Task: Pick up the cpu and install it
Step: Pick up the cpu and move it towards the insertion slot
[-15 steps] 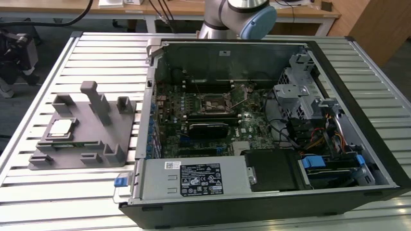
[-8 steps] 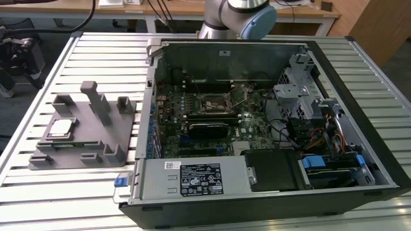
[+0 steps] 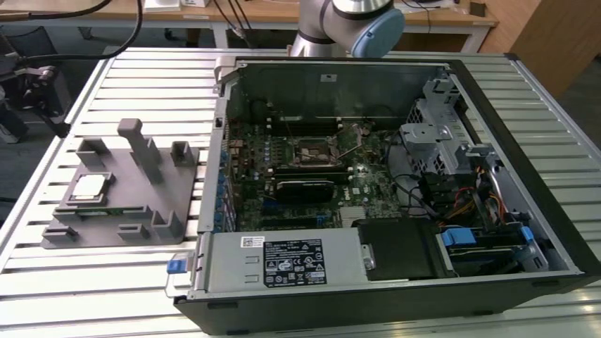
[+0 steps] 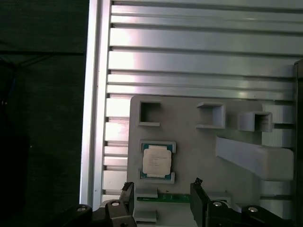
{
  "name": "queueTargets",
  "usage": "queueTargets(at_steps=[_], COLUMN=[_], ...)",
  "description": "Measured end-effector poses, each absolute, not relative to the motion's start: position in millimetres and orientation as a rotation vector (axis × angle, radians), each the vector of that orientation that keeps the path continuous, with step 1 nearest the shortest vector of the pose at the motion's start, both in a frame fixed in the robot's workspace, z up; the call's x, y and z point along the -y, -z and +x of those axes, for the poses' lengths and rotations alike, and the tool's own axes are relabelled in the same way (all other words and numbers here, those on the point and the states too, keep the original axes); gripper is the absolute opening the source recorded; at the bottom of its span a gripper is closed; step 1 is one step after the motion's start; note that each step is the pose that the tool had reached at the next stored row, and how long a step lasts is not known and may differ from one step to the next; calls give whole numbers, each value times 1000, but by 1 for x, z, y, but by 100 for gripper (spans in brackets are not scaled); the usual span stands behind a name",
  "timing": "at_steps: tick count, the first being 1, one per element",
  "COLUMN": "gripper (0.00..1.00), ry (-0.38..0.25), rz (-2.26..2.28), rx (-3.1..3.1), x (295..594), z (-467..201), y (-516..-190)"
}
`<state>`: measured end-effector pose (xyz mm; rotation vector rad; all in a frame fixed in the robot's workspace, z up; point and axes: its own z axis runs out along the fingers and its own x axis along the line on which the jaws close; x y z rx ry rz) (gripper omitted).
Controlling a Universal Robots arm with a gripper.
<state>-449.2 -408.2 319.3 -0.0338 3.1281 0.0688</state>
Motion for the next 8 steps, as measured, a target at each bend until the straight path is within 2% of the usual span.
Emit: queueTargets(at_steps=[8], gripper=[59], ry=[-69], rz=[-36], rx=[-3128], x=[408], z=[-449], y=[-306])
